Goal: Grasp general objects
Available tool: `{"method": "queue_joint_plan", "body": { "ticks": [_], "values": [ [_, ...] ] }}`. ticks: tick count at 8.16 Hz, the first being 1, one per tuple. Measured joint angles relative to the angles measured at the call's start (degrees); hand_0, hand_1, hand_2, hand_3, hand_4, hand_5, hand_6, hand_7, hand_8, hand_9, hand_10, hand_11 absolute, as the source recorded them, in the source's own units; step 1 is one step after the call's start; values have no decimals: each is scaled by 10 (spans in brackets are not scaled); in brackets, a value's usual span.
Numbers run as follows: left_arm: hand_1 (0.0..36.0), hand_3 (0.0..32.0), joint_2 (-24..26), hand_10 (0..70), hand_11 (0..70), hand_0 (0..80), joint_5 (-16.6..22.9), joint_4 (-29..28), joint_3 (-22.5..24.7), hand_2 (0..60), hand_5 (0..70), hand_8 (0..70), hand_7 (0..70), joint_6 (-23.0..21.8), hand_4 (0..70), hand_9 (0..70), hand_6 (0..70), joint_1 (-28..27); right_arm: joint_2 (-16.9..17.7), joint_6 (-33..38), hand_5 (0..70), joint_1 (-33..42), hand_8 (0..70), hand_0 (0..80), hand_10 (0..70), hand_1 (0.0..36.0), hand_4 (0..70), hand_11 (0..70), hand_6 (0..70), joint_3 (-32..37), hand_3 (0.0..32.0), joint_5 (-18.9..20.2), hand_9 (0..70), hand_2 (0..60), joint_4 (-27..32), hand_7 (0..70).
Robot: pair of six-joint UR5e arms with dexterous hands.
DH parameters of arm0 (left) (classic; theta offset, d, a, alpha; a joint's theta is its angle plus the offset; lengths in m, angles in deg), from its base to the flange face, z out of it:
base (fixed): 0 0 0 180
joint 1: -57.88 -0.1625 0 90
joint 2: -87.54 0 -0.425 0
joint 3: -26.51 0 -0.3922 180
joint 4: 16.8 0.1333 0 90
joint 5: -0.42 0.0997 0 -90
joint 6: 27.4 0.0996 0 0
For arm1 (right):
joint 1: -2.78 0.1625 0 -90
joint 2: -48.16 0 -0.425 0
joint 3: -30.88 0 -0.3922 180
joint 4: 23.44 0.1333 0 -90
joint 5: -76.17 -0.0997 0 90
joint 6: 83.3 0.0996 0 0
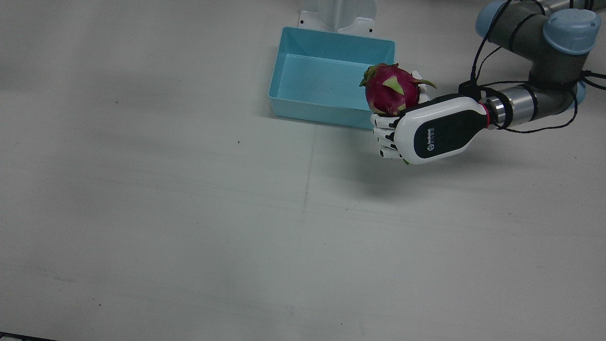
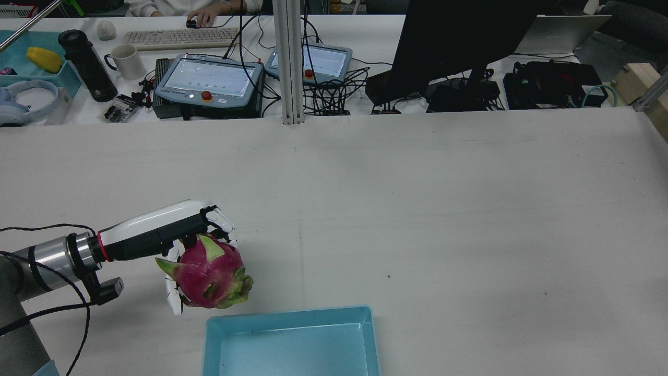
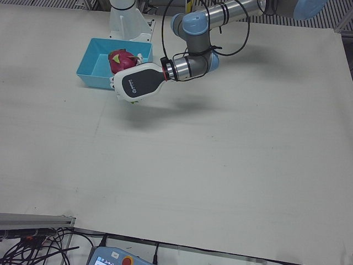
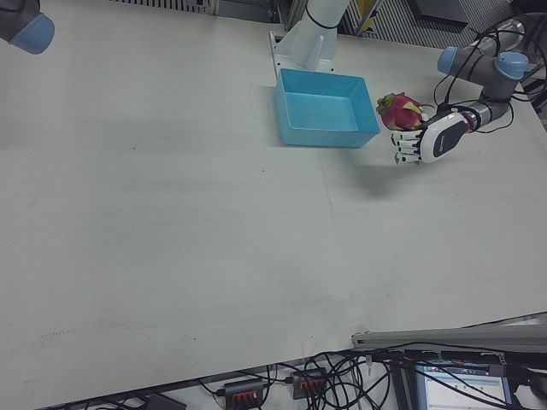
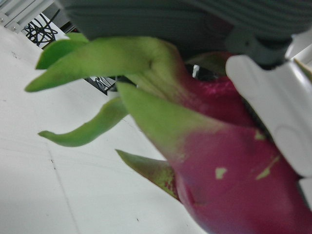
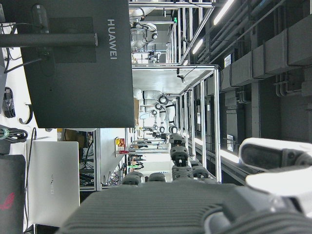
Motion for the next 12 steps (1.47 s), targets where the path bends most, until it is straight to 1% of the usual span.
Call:
{"method": "queue_joint_plan", "body": {
  "ticks": [1,2,3,4,5,6,7,8,9,10,11,12],
  "values": [
    [269,0,-6,700,700,625,0,-8,4,600,700,700,700,0,663,700,700,-2,0,0,0,0,0,0,0,0,0,0,0,0,0,0,0,0,0,0],
    [274,0,-23,700,700,638,-2,-28,9,600,700,700,700,1,675,700,700,-14,0,0,0,0,0,0,0,0,0,0,0,0,0,0,0,0,0,0],
    [283,0,-39,700,700,670,-16,-46,13,600,700,700,700,9,686,700,700,-41,0,0,0,0,0,0,0,0,0,0,0,0,0,0,0,0,0,0],
    [278,0,-50,700,700,649,-38,-59,16,600,700,700,700,23,675,700,700,-84,0,0,0,0,0,0,0,0,0,0,0,0,0,0,0,0,0,0],
    [288,0,-55,700,700,563,-52,-64,21,600,700,700,700,35,565,700,700,-113,0,0,0,0,0,0,0,0,0,0,0,0,0,0,0,0,0,0],
    [253,0,-57,397,571,530,-59,-66,23,600,700,452,567,42,387,583,514,-127,0,0,0,0,0,0,0,0,0,0,0,0,0,0,0,0,0,0],
    [179,0,-60,310,457,551,-67,-74,22,242,700,321,417,49,301,407,386,-134,0,0,0,0,0,0,0,0,0,0,0,0,0,0,0,0,0,0],
    [128,0,-65,287,426,535,-71,-89,19,64,700,266,413,53,263,347,342,-137,0,0,0,0,0,0,0,0,0,0,0,0,0,0,0,0,0,0],
    [85,0,-76,257,383,499,-72,-112,15,0,700,207,471,53,222,288,316,-138,0,0,0,0,0,0,0,0,0,0,0,0,0,0,0,0,0,0],
    [70,0,-84,224,335,478,-73,-130,13,0,596,120,407,51,155,171,227,-138,0,0,0,0,0,0,0,0,0,0,0,0,0,0,0,0,0,0],
    [56,0,-90,205,307,467,-74,-141,12,0,419,72,301,50,101,83,162,-138,0,0,0,0,0,0,0,0,0,0,0,0,0,0,0,0,0,0],
    [67,0,-92,188,283,465,-74,-147,12,0,416,56,259,49,106,61,141,-138,0,0,0,0,0,0,0,0,0,0,0,0,0,0,0,0,0,0]
  ]
}}
